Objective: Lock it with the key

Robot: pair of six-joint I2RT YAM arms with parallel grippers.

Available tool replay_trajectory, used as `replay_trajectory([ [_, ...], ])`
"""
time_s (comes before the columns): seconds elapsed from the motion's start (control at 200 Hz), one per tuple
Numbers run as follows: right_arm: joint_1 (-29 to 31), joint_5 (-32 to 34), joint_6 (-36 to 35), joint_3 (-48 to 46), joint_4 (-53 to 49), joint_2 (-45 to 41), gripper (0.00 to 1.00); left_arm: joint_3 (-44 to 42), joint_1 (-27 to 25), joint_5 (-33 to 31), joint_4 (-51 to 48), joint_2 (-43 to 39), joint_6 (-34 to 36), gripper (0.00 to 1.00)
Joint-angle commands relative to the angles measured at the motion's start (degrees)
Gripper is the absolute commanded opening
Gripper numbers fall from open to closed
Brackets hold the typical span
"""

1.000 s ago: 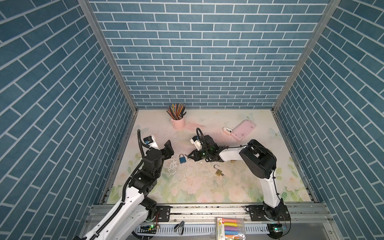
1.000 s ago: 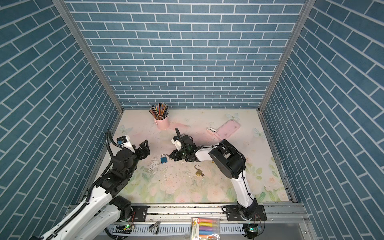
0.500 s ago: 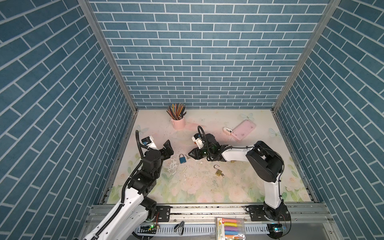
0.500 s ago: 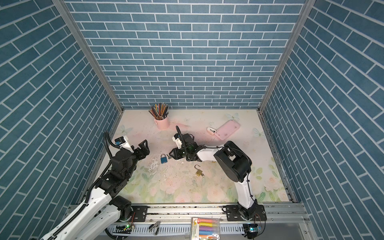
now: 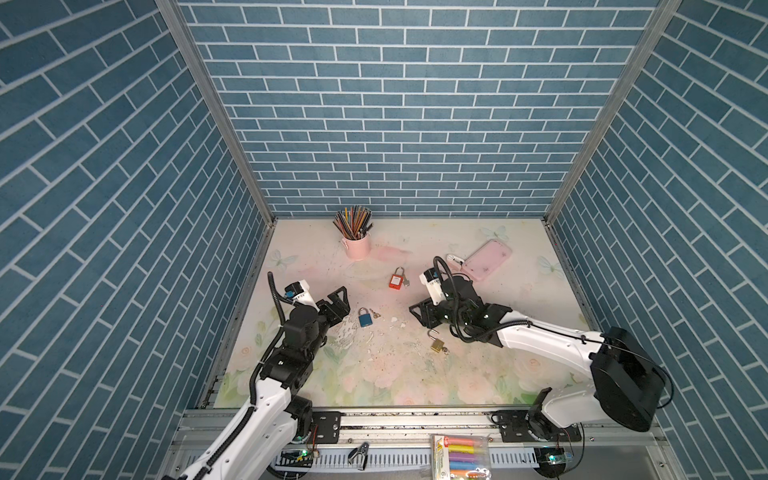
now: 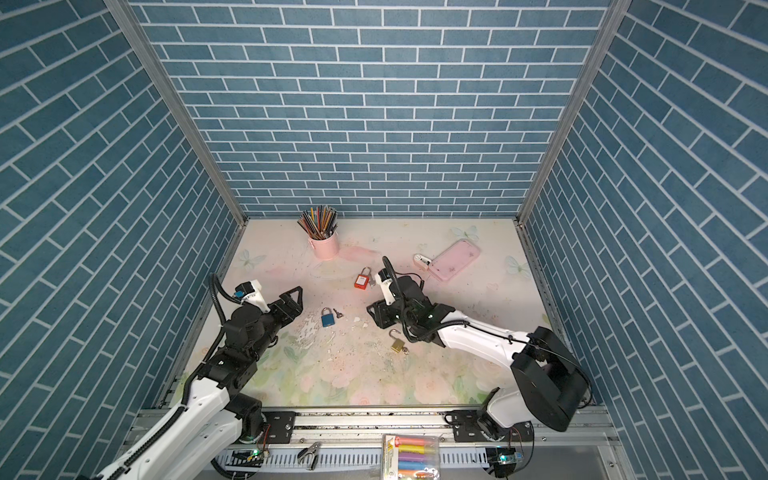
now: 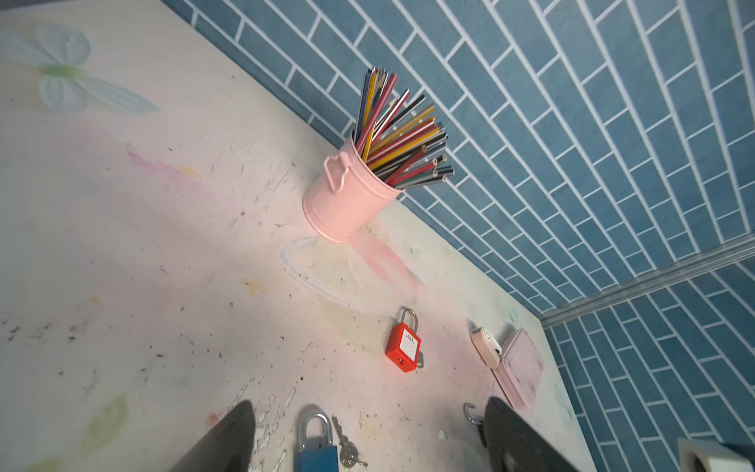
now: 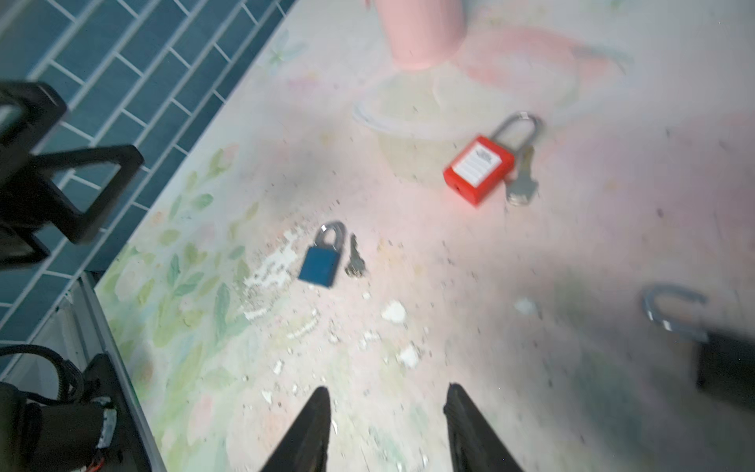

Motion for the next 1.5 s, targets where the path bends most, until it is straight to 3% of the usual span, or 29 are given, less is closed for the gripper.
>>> replay_trajectory([
  [0.0,0.2,1.1,1.9,-4.2,-2.7,-2.9,0.51,3.2,-3.6,1.5,-1.2,4.6,-1.4,0.88],
  [0.16,0.2,-0.3,-0.9,-7.1,-2.0,-3.1,0.56,10.4,-11.3,-0.8,-8.0,14.2,-0.3,0.88],
  [0.29,0.1,1.4,-5.1,-4.0,-5.0,1.3,0.57,13.2,-15.5,-3.3,-11.6,17.7,0.1,0.88],
  [0.52,0.3,3.5,-9.0,2.4,-12.8,9.8,0.56,11.5,-15.7,-3.4,-11.9,17.7,-0.1,0.88],
  [1.255,9.6,6.6,-2.4,3.6,-19.2,16.4,0.50,9.1,-15.7,-1.7,-9.0,17.0,0.5,0.89],
  [1.495,10.6,8.4,-1.0,3.7,-20.0,15.0,0.51,8.0,-15.7,-1.7,-7.7,16.4,-0.1,0.88],
])
